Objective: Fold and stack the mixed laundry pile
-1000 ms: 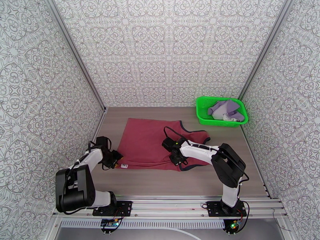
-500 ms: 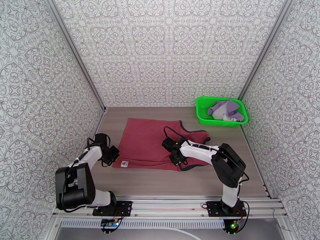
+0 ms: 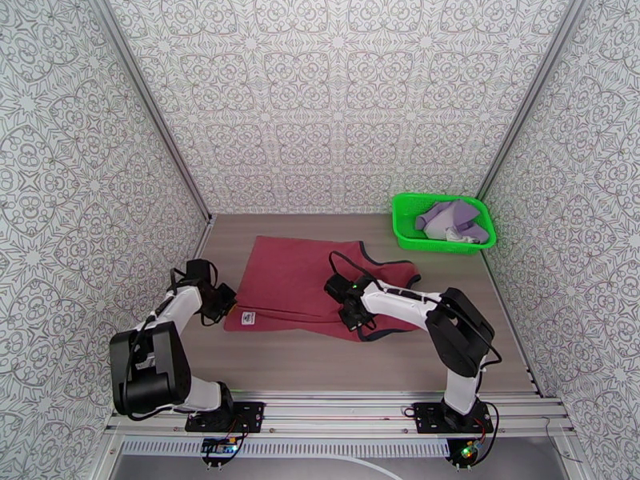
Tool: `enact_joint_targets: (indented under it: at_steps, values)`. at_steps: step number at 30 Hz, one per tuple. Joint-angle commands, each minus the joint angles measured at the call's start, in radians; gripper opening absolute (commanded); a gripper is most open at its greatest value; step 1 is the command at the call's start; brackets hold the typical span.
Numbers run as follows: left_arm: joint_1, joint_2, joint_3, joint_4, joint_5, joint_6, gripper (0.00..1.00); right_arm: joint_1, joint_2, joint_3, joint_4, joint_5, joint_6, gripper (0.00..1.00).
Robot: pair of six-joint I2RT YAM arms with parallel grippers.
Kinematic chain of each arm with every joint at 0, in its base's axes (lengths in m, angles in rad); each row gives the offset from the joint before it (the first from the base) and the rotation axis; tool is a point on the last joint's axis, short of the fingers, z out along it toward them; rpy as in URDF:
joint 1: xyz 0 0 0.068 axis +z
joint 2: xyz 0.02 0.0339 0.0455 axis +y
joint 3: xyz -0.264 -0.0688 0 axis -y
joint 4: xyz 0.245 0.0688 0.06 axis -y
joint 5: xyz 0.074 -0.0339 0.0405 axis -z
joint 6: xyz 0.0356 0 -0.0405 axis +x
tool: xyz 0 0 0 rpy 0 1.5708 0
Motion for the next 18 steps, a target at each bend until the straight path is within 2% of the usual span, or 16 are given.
enact_joint_targets:
  at_steps: [1,4,9,14,18]
  values:
    - [0.009,0.037,0.031,-0.005,-0.001,0.007,0.0,-0.009,-0.047,0.002,-0.034,0.029,0.023,0.12]
    - [0.004,0.075,0.033,0.013,0.006,0.011,0.0,-0.009,-0.037,0.002,-0.033,0.031,0.022,0.13]
    - [-0.007,0.164,0.051,0.034,0.0,0.025,0.02,-0.01,0.009,0.002,-0.027,0.038,0.027,0.2]
    - [-0.014,0.201,0.063,0.051,-0.004,0.028,0.26,-0.009,0.025,-0.002,-0.029,0.077,0.04,0.28]
    - [-0.019,0.2,0.093,0.037,-0.016,0.036,0.36,-0.011,0.022,-0.003,-0.038,0.115,0.058,0.34]
